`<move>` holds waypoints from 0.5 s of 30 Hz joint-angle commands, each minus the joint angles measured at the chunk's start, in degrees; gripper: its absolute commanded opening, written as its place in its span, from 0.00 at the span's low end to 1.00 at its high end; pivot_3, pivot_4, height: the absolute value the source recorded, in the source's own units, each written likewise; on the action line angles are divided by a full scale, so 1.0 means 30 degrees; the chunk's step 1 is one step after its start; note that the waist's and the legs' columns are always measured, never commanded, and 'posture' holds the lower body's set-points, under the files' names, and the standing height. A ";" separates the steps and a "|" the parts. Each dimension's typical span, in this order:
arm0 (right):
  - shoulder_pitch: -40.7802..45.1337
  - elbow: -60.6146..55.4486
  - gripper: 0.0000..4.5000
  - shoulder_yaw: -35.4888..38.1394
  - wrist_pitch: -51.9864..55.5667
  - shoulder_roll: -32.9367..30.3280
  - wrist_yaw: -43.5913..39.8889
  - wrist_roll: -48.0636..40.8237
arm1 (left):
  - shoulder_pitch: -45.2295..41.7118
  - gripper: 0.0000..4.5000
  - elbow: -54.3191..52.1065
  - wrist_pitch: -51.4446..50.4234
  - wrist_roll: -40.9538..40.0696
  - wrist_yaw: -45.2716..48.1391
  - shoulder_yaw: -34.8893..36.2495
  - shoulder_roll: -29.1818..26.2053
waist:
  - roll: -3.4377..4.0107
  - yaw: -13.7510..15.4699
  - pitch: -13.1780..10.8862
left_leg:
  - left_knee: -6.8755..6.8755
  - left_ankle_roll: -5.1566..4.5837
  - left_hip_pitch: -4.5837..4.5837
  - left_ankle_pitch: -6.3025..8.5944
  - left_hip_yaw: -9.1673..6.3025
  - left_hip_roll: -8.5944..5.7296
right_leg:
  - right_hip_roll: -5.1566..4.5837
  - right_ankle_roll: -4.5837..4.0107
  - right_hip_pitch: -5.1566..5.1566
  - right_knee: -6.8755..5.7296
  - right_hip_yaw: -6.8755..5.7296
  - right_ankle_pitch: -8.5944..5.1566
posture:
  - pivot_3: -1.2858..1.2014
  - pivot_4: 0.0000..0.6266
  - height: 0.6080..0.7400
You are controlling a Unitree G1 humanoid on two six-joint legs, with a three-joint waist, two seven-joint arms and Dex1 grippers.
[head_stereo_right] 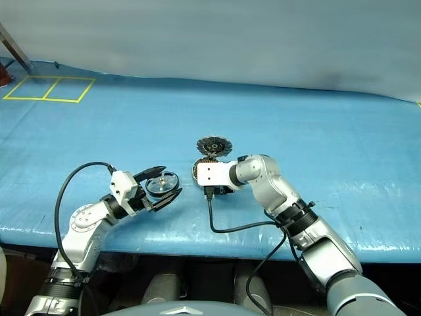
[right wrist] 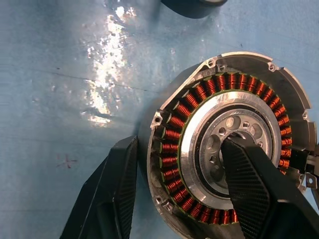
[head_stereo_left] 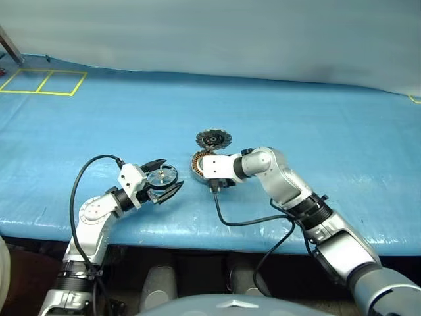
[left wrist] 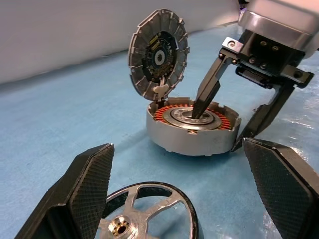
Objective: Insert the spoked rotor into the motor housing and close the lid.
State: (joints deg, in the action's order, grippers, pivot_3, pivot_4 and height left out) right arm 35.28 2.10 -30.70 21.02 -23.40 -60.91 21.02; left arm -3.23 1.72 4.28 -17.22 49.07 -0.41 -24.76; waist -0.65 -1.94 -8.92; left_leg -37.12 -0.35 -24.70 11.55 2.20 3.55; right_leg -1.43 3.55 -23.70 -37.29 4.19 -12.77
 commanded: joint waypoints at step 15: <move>-0.3069 -0.3031 0.65 -0.0754 0.3647 -0.0482 0.0441 0.0000 | -0.0371 1.00 -0.0139 0.0396 -0.0406 0.0317 0.0293 -0.0129 | -0.0195 0.0180 0.0147 | 0.0009 0.0016 0.0049 0.0011 -0.0016 0.0002 | -0.0016 -0.0021 -0.0027 0.0048 -0.0030 -0.0013 | 0.52 0.24 1.00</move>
State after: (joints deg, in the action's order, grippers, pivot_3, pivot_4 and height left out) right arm 27.81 -9.40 -31.28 30.26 -24.77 -59.62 21.15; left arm -3.55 1.84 4.34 -18.14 49.96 -0.42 -24.88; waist -1.24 -1.40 -8.47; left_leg -37.10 -0.29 -24.54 11.59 2.15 3.56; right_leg -1.48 3.49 -23.77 -37.14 4.09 -12.81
